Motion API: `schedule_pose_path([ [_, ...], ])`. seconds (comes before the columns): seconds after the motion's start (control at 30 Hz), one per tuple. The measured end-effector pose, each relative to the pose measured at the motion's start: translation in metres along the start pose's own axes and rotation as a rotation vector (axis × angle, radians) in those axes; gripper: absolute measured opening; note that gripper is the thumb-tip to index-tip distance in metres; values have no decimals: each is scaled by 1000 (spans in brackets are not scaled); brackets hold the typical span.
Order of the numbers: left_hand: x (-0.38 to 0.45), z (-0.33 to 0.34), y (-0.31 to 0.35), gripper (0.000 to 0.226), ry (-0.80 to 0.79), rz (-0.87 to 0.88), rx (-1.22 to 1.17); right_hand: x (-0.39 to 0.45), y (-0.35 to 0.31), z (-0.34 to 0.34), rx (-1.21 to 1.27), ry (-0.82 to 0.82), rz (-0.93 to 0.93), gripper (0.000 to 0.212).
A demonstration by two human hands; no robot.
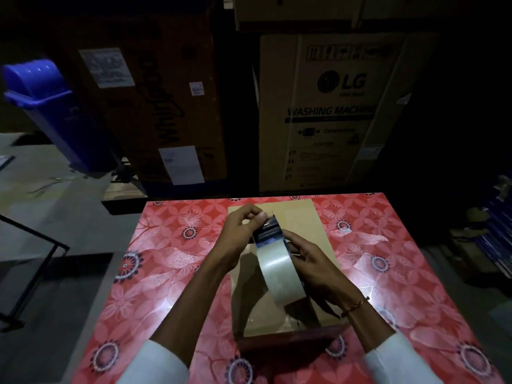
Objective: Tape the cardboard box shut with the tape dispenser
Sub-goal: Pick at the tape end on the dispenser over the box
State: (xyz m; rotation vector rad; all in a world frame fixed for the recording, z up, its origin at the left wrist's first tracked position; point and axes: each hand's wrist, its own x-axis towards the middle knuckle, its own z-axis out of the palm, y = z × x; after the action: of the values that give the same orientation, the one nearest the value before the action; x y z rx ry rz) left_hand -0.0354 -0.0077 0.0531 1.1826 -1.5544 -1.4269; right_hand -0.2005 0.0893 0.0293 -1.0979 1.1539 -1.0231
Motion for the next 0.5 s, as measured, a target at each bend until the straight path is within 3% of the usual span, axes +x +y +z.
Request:
schedule_pose_path([
  [0.1,0,3,-5,12,27,-80,-138,-2,-3,3,-23,9,-10,40],
  [0.27,-1,1,-5,35,160,20,-134,-5,-1,3,-39,75,-12,43],
  [0.4,-14,-5,-2,17,435,299,180,-9,-2,-4,-60,155,-47,40],
  [0.5,-30,10,-2,15,301,410,319,-10,0,-10,-123,228,-54,39],
])
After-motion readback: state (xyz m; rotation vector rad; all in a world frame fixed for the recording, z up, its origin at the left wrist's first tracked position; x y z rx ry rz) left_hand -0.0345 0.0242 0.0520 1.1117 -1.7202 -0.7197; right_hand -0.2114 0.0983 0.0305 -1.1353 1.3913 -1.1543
